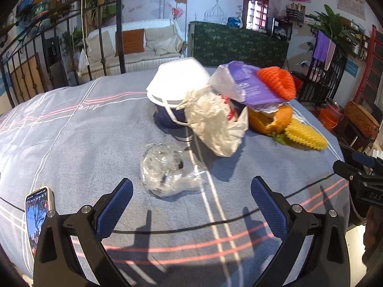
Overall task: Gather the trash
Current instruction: 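Grasp the clear plastic bag with the left tool while the right tool grasps the yellow foam net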
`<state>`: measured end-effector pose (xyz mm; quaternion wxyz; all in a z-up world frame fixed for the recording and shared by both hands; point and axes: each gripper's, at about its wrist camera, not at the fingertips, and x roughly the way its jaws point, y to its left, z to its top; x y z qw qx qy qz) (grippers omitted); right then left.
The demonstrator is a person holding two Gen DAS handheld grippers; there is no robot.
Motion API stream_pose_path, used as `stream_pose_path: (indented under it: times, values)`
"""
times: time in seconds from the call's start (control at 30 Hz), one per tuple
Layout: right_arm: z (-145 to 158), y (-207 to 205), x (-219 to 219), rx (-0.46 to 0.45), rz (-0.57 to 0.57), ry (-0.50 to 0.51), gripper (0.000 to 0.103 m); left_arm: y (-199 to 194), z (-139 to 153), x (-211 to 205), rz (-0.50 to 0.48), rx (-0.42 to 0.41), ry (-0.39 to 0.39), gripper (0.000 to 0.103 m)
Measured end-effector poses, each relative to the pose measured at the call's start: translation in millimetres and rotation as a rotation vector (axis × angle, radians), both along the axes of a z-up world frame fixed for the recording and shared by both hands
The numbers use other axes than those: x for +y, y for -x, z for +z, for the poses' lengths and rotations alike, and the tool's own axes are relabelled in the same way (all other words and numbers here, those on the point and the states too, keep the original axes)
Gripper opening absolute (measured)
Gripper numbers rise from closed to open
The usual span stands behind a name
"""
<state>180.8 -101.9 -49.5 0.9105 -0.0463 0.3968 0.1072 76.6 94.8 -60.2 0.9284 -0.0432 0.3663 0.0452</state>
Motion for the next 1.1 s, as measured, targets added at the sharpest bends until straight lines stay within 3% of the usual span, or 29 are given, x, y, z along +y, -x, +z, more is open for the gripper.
stream_pose_path:
  times: [0.2, 0.27, 0.37, 0.43, 0.5, 0.57, 0.63, 0.77, 0.97, 1.1]
  values:
    - [-8, -45, 12, 0.027, 0.079, 0.092, 0.094, -9, -6, 23, 0.014, 0.067, 0.056, 0.093]
    - [-16, -60, 14, 0.051, 0.099, 0.127, 0.082, -12, -7, 23, 0.002, 0.085, 0.066, 0.092]
    - [-22, -74, 11, 0.089, 0.098, 0.139, 0.07, -16, -6, 18, -0.011, 0.091, 0.068, 0.092]
    - [-24, -80, 11, 0.098, 0.106, 0.135, 0.068, -18, -5, 19, -0.012, 0.088, 0.073, 0.092]
    - [-27, -84, 9, 0.114, 0.109, 0.149, 0.057, -22, -7, 21, -0.011, 0.096, 0.081, 0.092]
    - [-29, -86, 5, 0.132, 0.117, 0.107, 0.045, -28, -8, 24, -0.004, 0.108, 0.098, 0.092]
    - [-27, -84, 4, 0.131, 0.117, 0.095, 0.039, -32, -8, 25, -0.004, 0.11, 0.111, 0.091]
    - [-23, -77, 8, 0.108, 0.117, 0.096, 0.023, -41, -9, 26, 0.005, 0.118, 0.107, 0.081]
    - [-18, -69, 10, 0.077, 0.099, 0.103, 0.019, -43, -15, 33, 0.038, 0.122, 0.14, 0.047]
    - [-14, -66, 7, 0.063, 0.079, 0.092, 0.018, -41, -15, 37, 0.052, 0.1, 0.169, 0.041]
